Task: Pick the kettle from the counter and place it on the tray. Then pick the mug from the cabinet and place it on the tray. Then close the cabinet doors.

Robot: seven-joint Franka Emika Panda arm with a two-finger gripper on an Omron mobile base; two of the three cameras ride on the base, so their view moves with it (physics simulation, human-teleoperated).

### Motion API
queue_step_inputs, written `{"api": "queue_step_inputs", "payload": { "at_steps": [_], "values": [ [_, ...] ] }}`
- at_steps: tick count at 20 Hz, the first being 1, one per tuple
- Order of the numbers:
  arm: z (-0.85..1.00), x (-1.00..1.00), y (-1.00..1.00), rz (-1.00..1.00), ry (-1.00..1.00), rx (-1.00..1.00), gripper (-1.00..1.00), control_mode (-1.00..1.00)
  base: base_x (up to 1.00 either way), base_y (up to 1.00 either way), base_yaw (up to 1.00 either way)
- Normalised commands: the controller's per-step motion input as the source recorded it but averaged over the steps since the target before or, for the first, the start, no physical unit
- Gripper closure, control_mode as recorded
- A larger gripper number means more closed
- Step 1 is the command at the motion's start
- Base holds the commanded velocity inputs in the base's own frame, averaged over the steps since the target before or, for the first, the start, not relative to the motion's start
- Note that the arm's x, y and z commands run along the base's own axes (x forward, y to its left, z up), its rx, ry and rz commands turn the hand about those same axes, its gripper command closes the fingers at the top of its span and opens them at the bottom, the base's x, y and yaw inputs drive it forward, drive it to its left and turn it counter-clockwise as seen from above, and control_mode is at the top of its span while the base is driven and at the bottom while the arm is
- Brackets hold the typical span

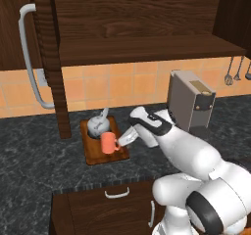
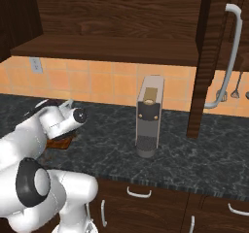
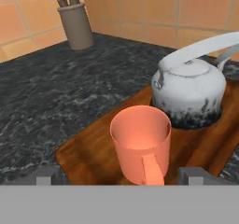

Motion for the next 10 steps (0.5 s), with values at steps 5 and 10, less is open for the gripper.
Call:
{"api": "queue_step_inputs", "payload": {
  "at_steps": [5,10],
  "values": [
    [0.97,-0.66,-0.01,0.0,0.0,0.0,-1.0,-1.0,0.0,0.0,0.0],
    [0.77,-0.44,0.0,0.04,-0.01,-0.01,-1.0,-1.0,0.0,0.0,0.0]
  ]
}}
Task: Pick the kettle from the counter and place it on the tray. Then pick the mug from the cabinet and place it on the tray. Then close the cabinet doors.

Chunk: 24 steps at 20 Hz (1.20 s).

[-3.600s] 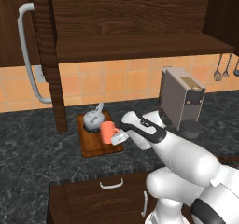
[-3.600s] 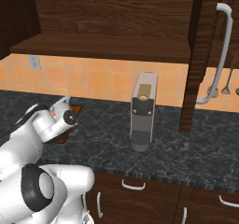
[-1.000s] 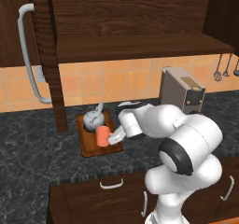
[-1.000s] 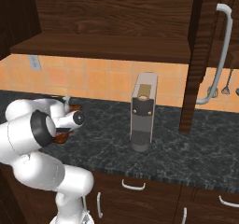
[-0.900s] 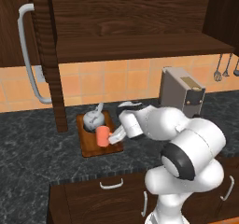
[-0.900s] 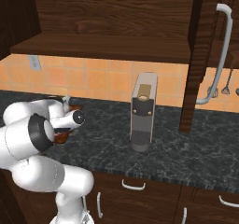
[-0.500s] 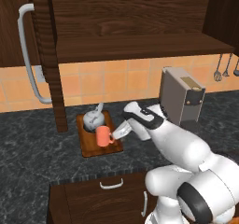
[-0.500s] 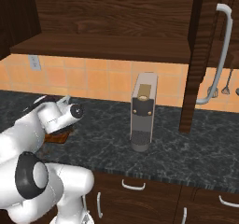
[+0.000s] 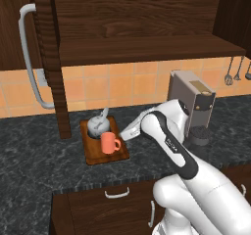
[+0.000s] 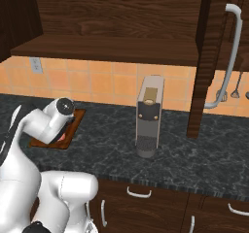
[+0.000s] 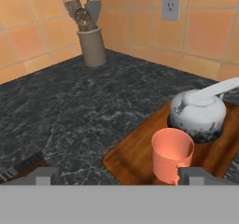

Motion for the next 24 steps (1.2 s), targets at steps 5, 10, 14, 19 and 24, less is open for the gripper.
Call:
{"api": "queue_step_inputs", "payload": {
  "at_steps": [5,10,14,19,24],
  "values": [
    [0.57,-0.37,0.01,0.14,0.0,0.0,-1.0,-1.0,0.0,0.0,0.0],
    [0.45,-0.4,0.0,0.15,-0.03,0.0,-1.0,-1.0,0.0,0.0,0.0],
    [0.29,-0.42,0.02,0.19,-0.08,-0.02,-1.0,-1.0,0.0,0.0,0.0],
    [0.25,-0.39,0.02,0.2,-0.09,-0.05,-1.0,-1.0,0.0,0.0,0.0],
    [0.19,-0.41,0.08,0.22,-0.17,-0.02,-1.0,-1.0,0.0,0.0,0.0]
  ]
}}
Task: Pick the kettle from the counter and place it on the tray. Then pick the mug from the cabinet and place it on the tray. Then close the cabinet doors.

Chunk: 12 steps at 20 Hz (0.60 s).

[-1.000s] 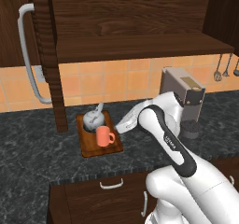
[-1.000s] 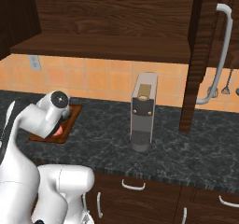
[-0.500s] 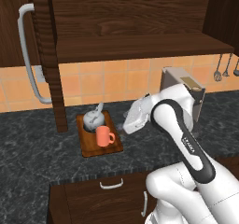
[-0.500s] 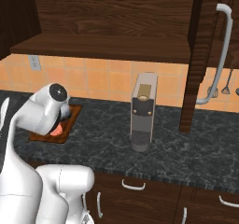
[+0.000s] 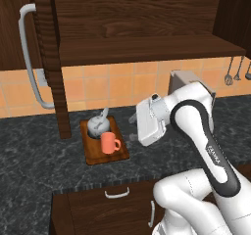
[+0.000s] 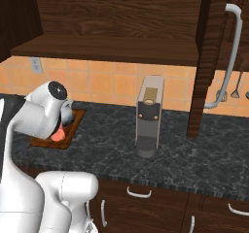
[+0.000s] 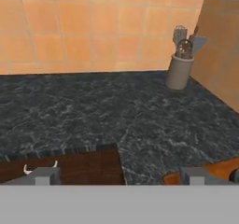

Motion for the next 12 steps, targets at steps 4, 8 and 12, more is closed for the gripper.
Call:
{"api": "queue_step_inputs", "payload": {
  "at_steps": [4,8,12],
  "values": [
    [0.18,-0.28,0.22,0.18,-0.26,-0.01,-1.0,-1.0,0.0,0.0,0.0],
    [0.15,-0.21,0.17,0.15,-0.19,0.0,-1.0,-1.0,0.0,0.0,0.0],
    [0.07,-0.22,0.15,0.15,-0.18,-0.01,-1.0,-1.0,0.0,0.0,0.0]
  ]
}}
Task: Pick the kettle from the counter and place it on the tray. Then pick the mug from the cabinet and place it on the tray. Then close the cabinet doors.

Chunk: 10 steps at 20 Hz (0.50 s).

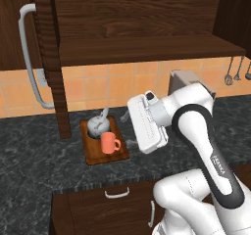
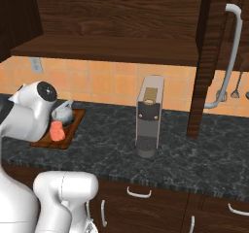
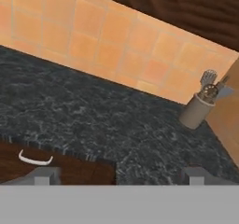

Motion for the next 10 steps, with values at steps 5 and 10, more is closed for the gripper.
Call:
{"api": "queue_step_inputs", "payload": {
  "at_steps": [5,10],
  "values": [
    [0.09,-0.19,0.19,0.17,-0.18,0.0,-1.0,-1.0,0.0,0.0,0.0],
    [0.18,-0.18,0.25,0.21,-0.3,0.0,-1.0,-1.0,0.0,0.0,0.0]
  ]
}}
